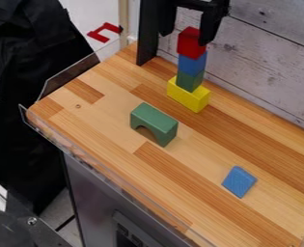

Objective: Put down the red cube to the table between the green arch and blue triangle

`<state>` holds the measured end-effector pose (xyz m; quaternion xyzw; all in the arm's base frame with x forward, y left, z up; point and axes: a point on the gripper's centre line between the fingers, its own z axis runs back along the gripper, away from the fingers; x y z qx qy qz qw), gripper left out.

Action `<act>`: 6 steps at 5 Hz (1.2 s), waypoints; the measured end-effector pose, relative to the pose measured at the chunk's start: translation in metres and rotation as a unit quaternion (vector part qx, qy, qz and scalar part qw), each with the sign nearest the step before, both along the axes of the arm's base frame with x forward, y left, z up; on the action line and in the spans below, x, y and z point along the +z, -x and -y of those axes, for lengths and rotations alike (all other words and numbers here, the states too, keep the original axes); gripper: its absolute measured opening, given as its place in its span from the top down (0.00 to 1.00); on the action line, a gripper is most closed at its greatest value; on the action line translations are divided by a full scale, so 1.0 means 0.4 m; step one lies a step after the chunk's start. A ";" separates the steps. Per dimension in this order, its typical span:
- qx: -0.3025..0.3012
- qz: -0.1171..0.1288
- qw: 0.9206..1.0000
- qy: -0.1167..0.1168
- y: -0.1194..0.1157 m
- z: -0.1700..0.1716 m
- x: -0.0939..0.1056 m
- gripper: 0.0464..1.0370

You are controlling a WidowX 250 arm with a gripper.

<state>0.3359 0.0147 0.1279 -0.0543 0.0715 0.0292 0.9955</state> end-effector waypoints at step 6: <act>0.008 -0.026 1.000 -0.004 -0.035 0.007 -0.069 0.27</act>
